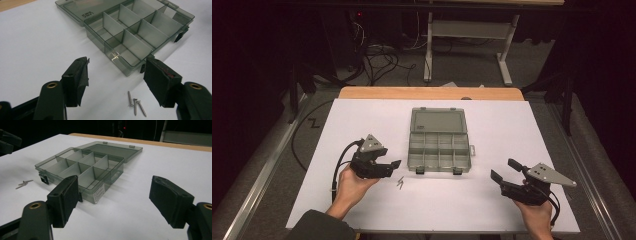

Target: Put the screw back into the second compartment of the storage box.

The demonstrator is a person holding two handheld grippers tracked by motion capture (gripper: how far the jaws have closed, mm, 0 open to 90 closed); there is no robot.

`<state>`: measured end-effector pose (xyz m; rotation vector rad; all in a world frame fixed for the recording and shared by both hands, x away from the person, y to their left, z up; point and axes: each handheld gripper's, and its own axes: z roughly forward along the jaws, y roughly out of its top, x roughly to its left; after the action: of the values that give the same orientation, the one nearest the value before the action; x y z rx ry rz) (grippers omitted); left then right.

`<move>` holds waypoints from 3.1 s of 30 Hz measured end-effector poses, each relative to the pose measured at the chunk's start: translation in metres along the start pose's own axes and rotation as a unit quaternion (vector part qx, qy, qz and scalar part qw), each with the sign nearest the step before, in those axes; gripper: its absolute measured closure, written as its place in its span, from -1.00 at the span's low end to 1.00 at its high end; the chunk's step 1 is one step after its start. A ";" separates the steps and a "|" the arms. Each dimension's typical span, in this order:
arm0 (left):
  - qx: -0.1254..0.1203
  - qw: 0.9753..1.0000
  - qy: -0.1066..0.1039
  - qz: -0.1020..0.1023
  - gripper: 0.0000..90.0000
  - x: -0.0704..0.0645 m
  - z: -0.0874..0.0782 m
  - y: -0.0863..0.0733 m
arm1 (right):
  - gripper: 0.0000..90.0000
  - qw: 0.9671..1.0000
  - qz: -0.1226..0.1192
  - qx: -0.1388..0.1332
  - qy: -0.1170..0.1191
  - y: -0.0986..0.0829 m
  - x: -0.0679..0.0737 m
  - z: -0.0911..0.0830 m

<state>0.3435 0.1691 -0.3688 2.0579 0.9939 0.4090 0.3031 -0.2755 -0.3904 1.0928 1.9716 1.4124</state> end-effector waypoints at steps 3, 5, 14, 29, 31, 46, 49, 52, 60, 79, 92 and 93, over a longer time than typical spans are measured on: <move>0.010 1.000 -0.002 0.002 -0.19 -0.001 0.003 0.003 | -0.40 1.000 0.002 -0.001 0.002 0.000 0.000 0.000; 0.018 1.000 -0.006 0.000 -0.17 -0.001 0.005 0.004 | -0.40 1.000 0.003 -0.001 0.003 0.000 0.000 0.000; 0.050 0.999 -0.013 0.002 -0.12 -0.001 0.012 0.012 | -0.39 1.000 0.003 -0.005 0.001 0.000 0.001 -0.001; 0.107 0.994 -0.007 0.034 -0.04 -0.011 0.026 0.026 | -0.39 1.000 0.000 -0.004 0.000 0.000 0.000 -0.001; 0.122 0.992 -0.003 0.038 -0.04 -0.012 0.028 0.027 | -0.39 1.000 0.000 -0.003 0.000 0.000 0.000 -0.001; 0.216 0.976 -0.004 0.039 0.16 -0.016 0.046 0.027 | -0.38 1.000 0.001 0.006 0.004 0.000 -0.001 0.000; 0.225 0.974 -0.002 0.039 0.19 -0.016 0.047 0.026 | -0.38 1.000 -0.002 0.008 0.004 0.000 -0.001 0.001; 0.235 0.971 -0.003 0.039 0.21 -0.016 0.049 0.025 | -0.38 1.000 0.000 0.008 0.005 0.000 -0.002 0.001; 0.255 0.966 -0.006 0.051 0.30 -0.021 0.055 0.023 | -0.38 1.000 0.012 0.004 0.005 0.000 -0.005 -0.002; 0.275 0.960 -0.022 0.050 0.64 -0.022 0.065 0.014 | -0.36 1.000 0.016 0.008 0.003 0.000 -0.006 -0.001; 0.289 0.955 -0.025 0.060 0.85 -0.023 0.070 0.011 | -0.35 1.000 0.013 0.014 0.004 -0.001 -0.005 0.000; 0.288 0.955 -0.024 0.062 0.88 -0.024 0.070 0.011 | -0.35 1.000 0.013 0.013 0.004 -0.001 -0.005 0.000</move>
<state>0.3743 0.1106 -0.4036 2.6467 1.0418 0.1343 0.3058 -0.2799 -0.3914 1.1294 1.9943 1.4087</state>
